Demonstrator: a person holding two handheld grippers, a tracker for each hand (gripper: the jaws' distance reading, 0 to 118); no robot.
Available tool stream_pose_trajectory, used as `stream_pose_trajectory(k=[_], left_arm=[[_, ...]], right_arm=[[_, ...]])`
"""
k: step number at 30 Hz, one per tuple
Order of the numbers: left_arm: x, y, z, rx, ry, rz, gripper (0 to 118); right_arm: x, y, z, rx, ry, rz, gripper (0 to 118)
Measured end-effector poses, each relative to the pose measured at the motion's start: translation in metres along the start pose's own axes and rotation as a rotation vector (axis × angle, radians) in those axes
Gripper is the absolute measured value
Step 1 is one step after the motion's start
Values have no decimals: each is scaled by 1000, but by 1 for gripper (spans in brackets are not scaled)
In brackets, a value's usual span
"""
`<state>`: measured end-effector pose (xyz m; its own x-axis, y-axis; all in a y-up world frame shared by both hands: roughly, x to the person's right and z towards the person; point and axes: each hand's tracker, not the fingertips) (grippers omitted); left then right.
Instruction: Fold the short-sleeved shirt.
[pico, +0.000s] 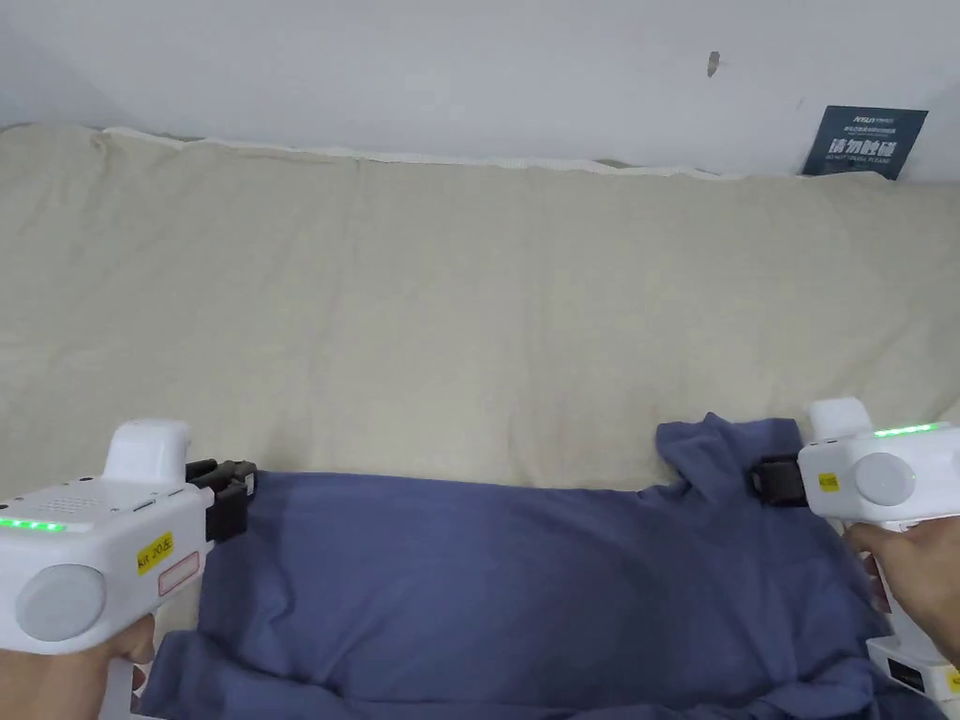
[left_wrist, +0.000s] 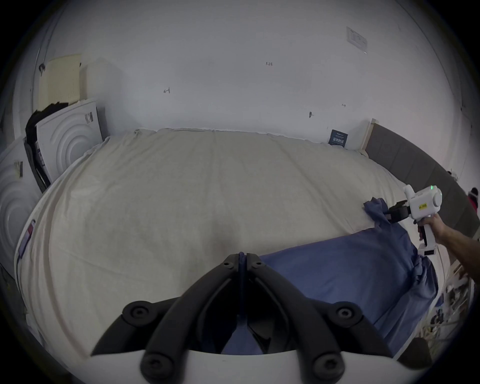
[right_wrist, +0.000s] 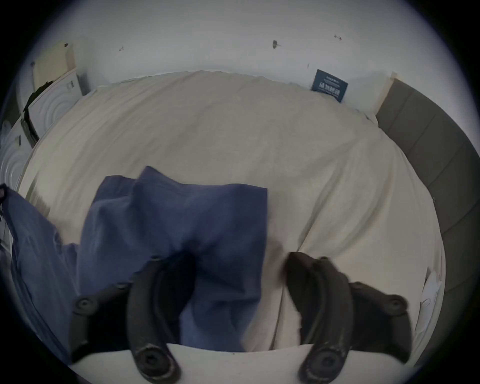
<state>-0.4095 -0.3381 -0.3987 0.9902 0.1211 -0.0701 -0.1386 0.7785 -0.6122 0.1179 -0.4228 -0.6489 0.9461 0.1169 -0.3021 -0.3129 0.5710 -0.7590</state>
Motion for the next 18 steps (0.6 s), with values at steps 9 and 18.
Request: stream_pose_trajectory(k=[9, 18], left_arm=[[0, 2, 27, 49, 5, 123, 5], [8, -15, 109, 161, -6, 161, 5]], right_arm=[[21, -13, 84, 196, -29, -50, 0], [29, -88, 228, 434, 49, -167, 0]])
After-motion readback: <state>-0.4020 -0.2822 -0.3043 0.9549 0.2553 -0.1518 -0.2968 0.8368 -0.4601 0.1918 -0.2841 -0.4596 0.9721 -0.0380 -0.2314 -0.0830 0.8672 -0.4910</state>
